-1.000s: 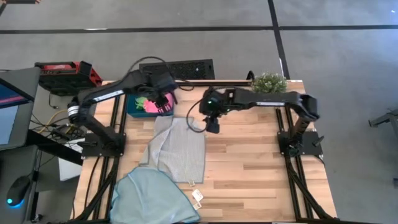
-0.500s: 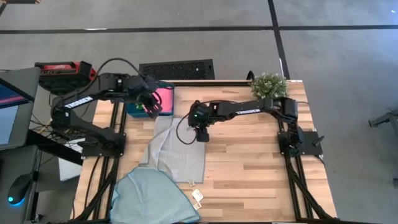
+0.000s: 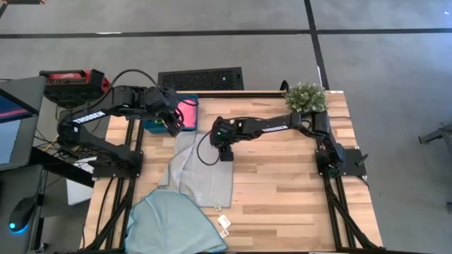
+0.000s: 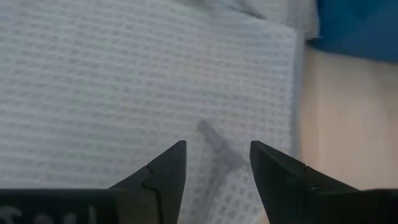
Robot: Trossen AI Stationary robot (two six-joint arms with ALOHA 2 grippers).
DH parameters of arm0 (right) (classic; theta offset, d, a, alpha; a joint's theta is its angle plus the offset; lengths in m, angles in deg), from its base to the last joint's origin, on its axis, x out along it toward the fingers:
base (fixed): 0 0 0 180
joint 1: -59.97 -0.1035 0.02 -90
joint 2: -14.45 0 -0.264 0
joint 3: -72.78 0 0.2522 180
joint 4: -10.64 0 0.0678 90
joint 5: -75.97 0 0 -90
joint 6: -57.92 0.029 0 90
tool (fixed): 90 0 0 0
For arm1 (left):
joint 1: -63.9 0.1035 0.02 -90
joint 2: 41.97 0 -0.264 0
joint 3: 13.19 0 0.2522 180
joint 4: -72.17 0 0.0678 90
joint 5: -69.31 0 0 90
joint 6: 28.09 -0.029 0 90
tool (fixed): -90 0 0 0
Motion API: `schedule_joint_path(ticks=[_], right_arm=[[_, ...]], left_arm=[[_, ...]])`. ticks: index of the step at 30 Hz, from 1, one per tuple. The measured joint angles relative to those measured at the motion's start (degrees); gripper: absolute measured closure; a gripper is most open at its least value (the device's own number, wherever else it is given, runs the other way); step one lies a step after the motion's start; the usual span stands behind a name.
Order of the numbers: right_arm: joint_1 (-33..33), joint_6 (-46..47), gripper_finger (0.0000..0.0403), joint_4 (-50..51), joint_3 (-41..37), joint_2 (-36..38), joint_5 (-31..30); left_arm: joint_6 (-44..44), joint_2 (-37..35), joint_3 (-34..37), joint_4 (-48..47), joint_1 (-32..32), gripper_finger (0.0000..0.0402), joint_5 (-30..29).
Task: Fold microfiber towels
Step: Fold the gray cloth
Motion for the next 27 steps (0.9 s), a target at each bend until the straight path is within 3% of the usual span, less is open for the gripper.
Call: schedule_joint_path(ticks=[4,10,18,27], right_arm=[[0.14,0.01,0.0202,0.80,-0.17,-0.82,-0.96],[0.20,0.02,0.0202,0.09,-0.09,-0.69,-7.00],[0.43,0.02,0.0202,0.12,-0.09,-0.69,-0.68],[0.16,0.67,0.0202,0.10,0.05,-3.06,-6.77]], left_arm=[[0.02,0.00,0.02,0.00,0.00,0.0273,0.00],[0.04,0.00,0.02,-0.02,0.00,0.0273,0.00],[0.02,0.00,0.02,-0.02,0.00,0.0273,0.00],[-0.01,0.00,0.07,-0.02,0.00,0.0273,0.00]])
